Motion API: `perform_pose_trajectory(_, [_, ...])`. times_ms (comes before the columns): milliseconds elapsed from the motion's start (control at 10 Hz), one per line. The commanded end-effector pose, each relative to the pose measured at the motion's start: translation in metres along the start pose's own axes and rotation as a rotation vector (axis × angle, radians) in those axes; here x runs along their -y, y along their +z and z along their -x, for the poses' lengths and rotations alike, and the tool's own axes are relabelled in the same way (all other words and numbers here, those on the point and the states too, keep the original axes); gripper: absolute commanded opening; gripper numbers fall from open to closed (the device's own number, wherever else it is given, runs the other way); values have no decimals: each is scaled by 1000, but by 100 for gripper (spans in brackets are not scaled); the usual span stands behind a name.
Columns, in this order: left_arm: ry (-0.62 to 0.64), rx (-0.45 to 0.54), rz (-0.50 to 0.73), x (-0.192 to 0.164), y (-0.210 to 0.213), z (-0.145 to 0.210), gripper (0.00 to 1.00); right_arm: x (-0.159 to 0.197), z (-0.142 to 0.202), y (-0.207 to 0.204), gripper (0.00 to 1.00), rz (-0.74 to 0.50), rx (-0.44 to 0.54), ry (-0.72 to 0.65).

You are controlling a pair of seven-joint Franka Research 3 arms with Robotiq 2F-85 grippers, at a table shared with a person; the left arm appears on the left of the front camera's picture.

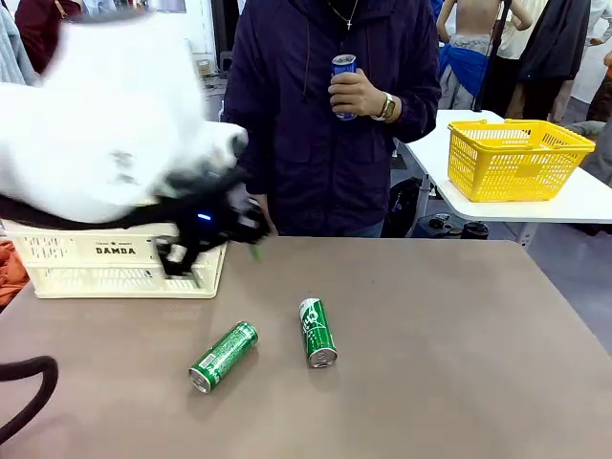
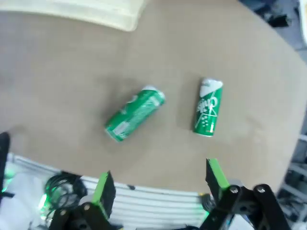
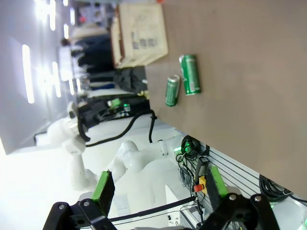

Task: Place the drinks into the Shopping basket.
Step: Pick up one drink and place it into the Shopping basket.

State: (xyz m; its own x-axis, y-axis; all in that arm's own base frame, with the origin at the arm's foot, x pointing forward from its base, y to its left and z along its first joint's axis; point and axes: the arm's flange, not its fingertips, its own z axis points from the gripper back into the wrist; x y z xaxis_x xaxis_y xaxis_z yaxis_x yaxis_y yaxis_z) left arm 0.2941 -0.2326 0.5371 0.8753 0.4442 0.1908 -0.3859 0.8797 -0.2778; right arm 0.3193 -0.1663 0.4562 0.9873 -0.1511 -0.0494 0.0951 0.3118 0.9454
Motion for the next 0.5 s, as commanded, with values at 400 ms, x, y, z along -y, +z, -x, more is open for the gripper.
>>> perform_pose_trajectory(400, [-225,-58,-22,20,-55,29,100,-5,1,2,100,9,-10,-9])
